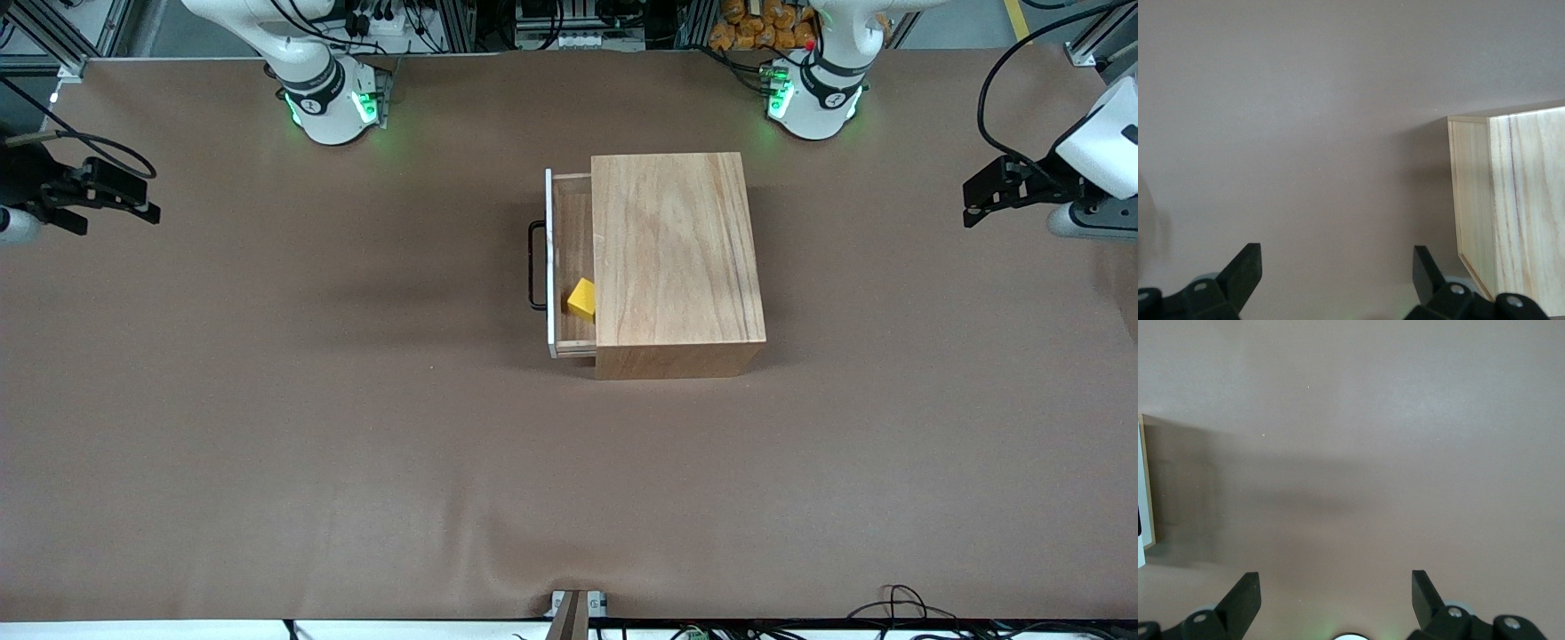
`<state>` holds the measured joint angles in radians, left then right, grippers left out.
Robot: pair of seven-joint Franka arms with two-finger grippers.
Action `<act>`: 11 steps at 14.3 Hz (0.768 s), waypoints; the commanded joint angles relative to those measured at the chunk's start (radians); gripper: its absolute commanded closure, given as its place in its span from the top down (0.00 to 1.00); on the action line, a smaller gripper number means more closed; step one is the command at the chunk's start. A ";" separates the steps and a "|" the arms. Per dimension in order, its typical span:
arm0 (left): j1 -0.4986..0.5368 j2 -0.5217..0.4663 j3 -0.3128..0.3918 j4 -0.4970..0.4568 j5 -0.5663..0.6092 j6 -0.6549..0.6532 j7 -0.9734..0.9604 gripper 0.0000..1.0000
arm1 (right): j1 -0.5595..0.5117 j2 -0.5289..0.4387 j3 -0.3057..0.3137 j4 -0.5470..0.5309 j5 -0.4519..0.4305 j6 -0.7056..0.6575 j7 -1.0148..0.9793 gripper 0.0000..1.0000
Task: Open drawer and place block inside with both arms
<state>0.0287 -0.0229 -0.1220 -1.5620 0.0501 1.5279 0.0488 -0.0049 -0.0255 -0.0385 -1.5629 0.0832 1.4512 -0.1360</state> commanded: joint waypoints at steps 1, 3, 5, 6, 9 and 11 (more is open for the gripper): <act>0.017 -0.017 -0.014 -0.001 -0.016 -0.009 -0.012 1.00 | -0.010 0.001 0.022 0.030 -0.057 -0.026 -0.013 1.00; 0.019 -0.017 -0.011 0.002 -0.015 -0.014 -0.027 1.00 | -0.012 -0.016 0.017 0.024 -0.057 -0.029 -0.013 1.00; 0.017 -0.023 -0.019 0.002 -0.016 -0.070 -0.053 1.00 | -0.015 -0.019 0.015 0.017 -0.065 -0.029 -0.011 1.00; 0.016 -0.023 -0.022 0.003 -0.016 -0.074 -0.070 1.00 | -0.018 -0.019 0.014 0.017 -0.080 -0.038 -0.013 1.00; 0.016 -0.023 -0.022 0.002 -0.016 -0.072 -0.078 1.00 | -0.018 -0.027 0.014 0.018 -0.086 -0.052 -0.010 1.00; 0.017 -0.025 -0.022 0.002 -0.019 -0.071 -0.078 1.00 | -0.018 -0.024 0.014 0.018 -0.080 -0.045 -0.008 1.00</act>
<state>0.0299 -0.0276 -0.1330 -1.5591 0.0501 1.4707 -0.0199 -0.0083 -0.0307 -0.0354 -1.5411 0.0146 1.4128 -0.1366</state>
